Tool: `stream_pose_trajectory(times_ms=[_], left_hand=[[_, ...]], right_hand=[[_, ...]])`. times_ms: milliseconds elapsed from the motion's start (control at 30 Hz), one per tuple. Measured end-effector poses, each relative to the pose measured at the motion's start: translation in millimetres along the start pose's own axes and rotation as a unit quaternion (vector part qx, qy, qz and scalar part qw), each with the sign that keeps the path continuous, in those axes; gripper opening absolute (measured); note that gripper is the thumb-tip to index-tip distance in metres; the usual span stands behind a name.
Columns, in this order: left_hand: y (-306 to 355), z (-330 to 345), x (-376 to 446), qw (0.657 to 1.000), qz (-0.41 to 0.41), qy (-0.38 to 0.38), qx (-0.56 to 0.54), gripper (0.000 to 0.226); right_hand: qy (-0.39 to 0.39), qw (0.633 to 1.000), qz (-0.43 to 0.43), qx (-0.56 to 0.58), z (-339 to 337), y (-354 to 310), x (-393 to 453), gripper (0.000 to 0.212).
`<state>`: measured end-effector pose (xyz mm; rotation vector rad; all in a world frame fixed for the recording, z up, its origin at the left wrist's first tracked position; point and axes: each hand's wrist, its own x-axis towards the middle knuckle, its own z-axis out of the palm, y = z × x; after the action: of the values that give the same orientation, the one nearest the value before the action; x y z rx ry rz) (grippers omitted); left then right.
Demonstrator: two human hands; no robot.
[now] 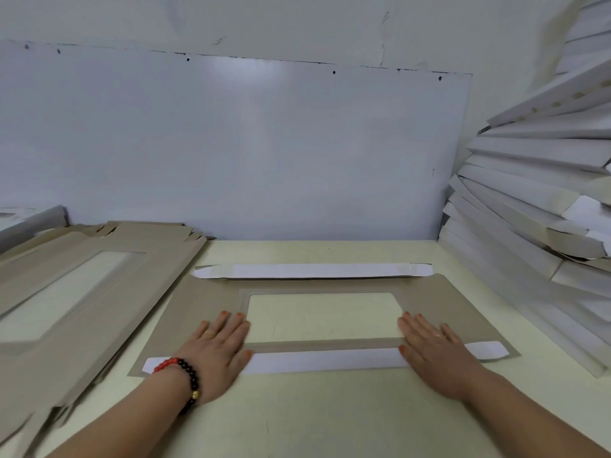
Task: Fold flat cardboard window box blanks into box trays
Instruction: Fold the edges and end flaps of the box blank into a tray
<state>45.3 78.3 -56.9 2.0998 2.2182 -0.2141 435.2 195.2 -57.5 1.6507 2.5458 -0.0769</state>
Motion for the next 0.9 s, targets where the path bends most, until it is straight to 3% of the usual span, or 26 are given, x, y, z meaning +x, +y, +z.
stream_pose_trajectory(times_ms=[233, 433, 533, 700, 767, 900], left_hand=[[-20.9, -1.9, -7.1, 1.000, -0.026, -0.016, 0.005, 0.066], [-26.4, -15.6, -10.9, 0.999, -0.008, -0.030, 0.039, 0.109], [-21.6, -26.8, -9.3, 0.997, 0.013, 0.024, 0.075, 0.088], [16.0, -40.1, -7.9, 0.991, 0.066, 0.081, 0.086, 0.039], [35.1, -43.9, -5.7, 0.988, 0.062, 0.108, 0.095, 0.038], [78.9, -44.3, -2.7, 0.989, 0.048, 0.103, 0.093, 0.043]], right_hand=[[-0.001, 0.996, 0.083, 0.012, -2.7, 36.3, -14.2, 0.056], [0.065, 0.990, 0.123, 0.002, -8.7, 55.2, -35.5, 0.056], [0.089, 0.990, 0.105, 0.005, -11.5, 61.0, -46.7, 0.050], [0.206, 0.976, 0.039, 0.051, -16.4, 61.4, -59.9, 0.019], [0.214, 0.977, 0.015, 0.010, -20.8, 54.1, -65.4, 0.018], [0.139, 0.983, 0.005, -0.118, -27.9, 27.1, -71.2, 0.032]])
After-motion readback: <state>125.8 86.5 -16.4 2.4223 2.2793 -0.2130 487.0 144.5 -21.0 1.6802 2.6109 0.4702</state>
